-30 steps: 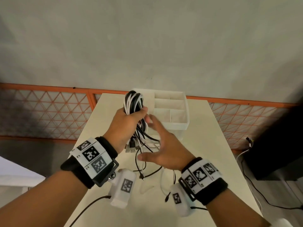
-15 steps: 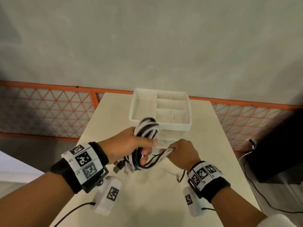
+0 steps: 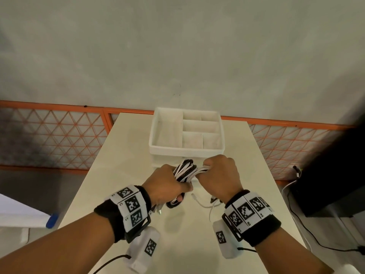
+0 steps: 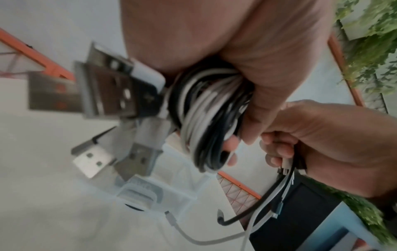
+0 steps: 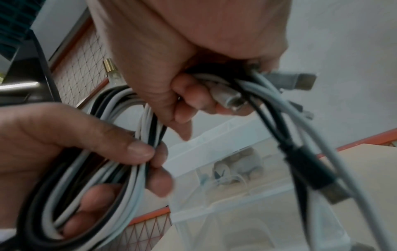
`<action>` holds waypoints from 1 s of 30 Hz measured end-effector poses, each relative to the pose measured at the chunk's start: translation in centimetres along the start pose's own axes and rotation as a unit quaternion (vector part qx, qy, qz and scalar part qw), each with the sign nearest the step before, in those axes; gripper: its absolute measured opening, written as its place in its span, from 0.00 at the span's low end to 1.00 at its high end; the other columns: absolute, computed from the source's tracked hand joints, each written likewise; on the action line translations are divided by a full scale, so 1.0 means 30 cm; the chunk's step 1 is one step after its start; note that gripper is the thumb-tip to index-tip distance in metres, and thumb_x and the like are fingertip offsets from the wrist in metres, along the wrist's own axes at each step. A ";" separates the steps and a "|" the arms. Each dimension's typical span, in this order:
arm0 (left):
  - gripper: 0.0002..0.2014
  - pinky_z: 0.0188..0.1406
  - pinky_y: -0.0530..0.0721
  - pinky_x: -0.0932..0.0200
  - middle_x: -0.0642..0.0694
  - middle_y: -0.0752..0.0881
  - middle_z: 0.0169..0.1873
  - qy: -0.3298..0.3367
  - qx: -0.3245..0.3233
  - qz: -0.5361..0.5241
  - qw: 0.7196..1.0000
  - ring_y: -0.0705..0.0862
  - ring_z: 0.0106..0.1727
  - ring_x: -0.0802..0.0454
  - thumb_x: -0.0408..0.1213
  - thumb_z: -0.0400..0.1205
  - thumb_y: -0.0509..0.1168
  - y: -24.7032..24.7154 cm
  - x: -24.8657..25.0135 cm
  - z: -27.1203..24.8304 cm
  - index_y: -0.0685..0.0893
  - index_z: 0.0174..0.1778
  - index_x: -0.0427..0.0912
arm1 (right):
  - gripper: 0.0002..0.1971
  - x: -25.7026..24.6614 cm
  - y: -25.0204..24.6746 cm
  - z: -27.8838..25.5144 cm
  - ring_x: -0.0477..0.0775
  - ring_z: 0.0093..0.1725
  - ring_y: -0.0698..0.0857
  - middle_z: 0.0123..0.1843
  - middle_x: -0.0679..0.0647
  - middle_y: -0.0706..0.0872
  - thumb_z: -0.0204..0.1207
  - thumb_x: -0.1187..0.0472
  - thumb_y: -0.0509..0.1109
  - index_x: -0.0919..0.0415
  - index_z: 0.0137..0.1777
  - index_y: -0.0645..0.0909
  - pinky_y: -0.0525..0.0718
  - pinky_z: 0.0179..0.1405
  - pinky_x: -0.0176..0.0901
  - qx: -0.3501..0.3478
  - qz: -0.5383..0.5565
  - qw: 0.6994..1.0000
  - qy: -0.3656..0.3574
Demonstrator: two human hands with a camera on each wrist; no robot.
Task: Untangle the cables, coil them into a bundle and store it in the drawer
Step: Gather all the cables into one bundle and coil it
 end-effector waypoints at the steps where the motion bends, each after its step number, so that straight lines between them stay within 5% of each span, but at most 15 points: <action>1: 0.06 0.37 0.83 0.58 0.43 0.89 0.28 0.010 0.003 -0.003 1.000 0.85 0.29 0.51 0.38 0.72 0.76 -0.009 0.007 0.001 0.89 0.38 0.39 | 0.19 -0.011 -0.011 -0.001 0.54 0.25 0.73 0.21 0.50 0.73 0.67 0.63 0.74 0.53 0.20 0.69 0.67 0.22 0.40 -0.003 0.013 1.000 -0.024; 4: 0.03 0.42 0.83 0.58 0.44 0.92 0.34 0.022 0.045 -0.066 0.997 0.86 0.35 0.51 0.33 0.73 0.74 -0.066 0.005 0.007 0.91 0.35 0.40 | 0.11 -0.024 -0.038 -0.007 0.48 0.27 0.84 0.29 0.53 0.87 0.76 0.52 0.76 0.56 0.34 0.86 0.81 0.30 0.41 -0.052 0.075 0.993 -0.080; 6: 0.05 0.40 0.82 0.61 0.47 0.92 0.33 0.002 0.058 -0.154 0.986 0.86 0.34 0.53 0.32 0.76 0.73 -0.089 -0.015 0.008 0.92 0.36 0.38 | 0.13 -0.001 -0.051 -0.004 0.45 0.27 0.85 0.33 0.57 0.89 0.80 0.50 0.73 0.56 0.38 0.88 0.83 0.34 0.41 -0.069 0.120 0.988 -0.074; 9: 0.06 0.38 0.83 0.61 0.46 0.93 0.36 -0.032 0.030 -0.232 0.972 0.87 0.34 0.53 0.35 0.79 0.72 -0.066 -0.033 0.007 0.91 0.41 0.36 | 0.18 0.000 -0.068 -0.001 0.48 0.24 0.75 0.24 0.60 0.80 0.82 0.52 0.71 0.61 0.34 0.86 0.76 0.31 0.43 -0.011 0.158 0.984 -0.085; 12: 0.08 0.39 0.84 0.58 0.44 0.93 0.37 -0.040 0.014 -0.253 0.966 0.87 0.37 0.49 0.38 0.81 0.72 -0.046 -0.035 0.009 0.91 0.43 0.37 | 0.17 -0.044 -0.058 -0.019 0.47 0.25 0.68 0.23 0.51 0.70 0.84 0.54 0.70 0.67 0.39 0.85 0.70 0.30 0.43 0.046 0.192 0.973 -0.121; 16: 0.22 0.45 0.87 0.49 0.38 0.90 0.37 -0.011 -0.008 -0.235 0.972 0.89 0.41 0.41 0.62 0.78 0.68 -0.038 -0.003 -0.005 0.91 0.36 0.45 | 0.16 -0.080 -0.059 -0.059 0.53 0.27 0.73 0.25 0.57 0.75 0.84 0.55 0.68 0.67 0.43 0.86 0.75 0.29 0.48 0.145 0.183 0.958 -0.165; 19: 0.26 0.55 0.89 0.43 0.38 0.91 0.41 0.055 -0.029 -0.244 0.968 0.92 0.48 0.40 0.69 0.71 0.64 -0.020 0.064 -0.033 0.90 0.43 0.49 | 0.08 -0.145 -0.044 -0.113 0.45 0.29 0.76 0.30 0.51 0.78 0.84 0.63 0.67 0.64 0.50 0.88 0.73 0.29 0.26 0.193 0.142 0.949 -0.205; 21: 0.28 0.52 0.90 0.50 0.40 0.93 0.44 0.072 -0.022 -0.277 0.958 0.92 0.51 0.43 0.65 0.72 0.65 -0.014 0.087 -0.036 0.89 0.50 0.44 | 0.14 -0.195 0.016 -0.139 0.40 0.39 0.80 0.45 0.54 0.84 0.84 0.64 0.62 0.65 0.64 0.85 0.78 0.43 0.22 0.163 0.124 0.952 -0.226; 25: 0.19 0.38 0.87 0.56 0.43 0.92 0.38 0.038 0.036 -0.381 0.923 0.92 0.43 0.46 0.54 0.78 0.71 -0.059 0.074 -0.028 0.88 0.47 0.40 | 0.25 -0.225 0.137 -0.168 0.53 0.71 0.78 0.77 0.52 0.75 0.85 0.54 0.53 0.53 0.82 0.69 0.81 0.68 0.53 0.056 0.068 0.965 -0.249; 28: 0.13 0.32 0.86 0.56 0.41 0.86 0.32 0.006 0.081 -0.422 0.903 0.88 0.34 0.45 0.47 0.78 0.73 -0.097 0.025 -0.022 0.85 0.39 0.40 | 0.26 -0.201 0.180 -0.173 0.45 0.76 0.75 0.83 0.45 0.67 0.88 0.51 0.53 0.46 0.86 0.60 0.80 0.73 0.51 -0.049 0.137 0.955 -0.259; 30: 0.13 0.32 0.87 0.55 0.40 0.86 0.33 0.007 0.079 -0.440 0.894 0.89 0.37 0.43 0.46 0.79 0.72 -0.098 0.016 -0.019 0.85 0.39 0.39 | 0.25 -0.185 0.181 -0.169 0.47 0.72 0.79 0.83 0.45 0.66 0.89 0.46 0.50 0.42 0.86 0.59 0.83 0.68 0.54 -0.049 0.104 0.958 -0.262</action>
Point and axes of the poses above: each hand's wrist, its own z-axis towards the middle knuckle, its own y-axis out of the palm, x = y × z, the point moved 9 cm from there along z, towards the middle knuckle
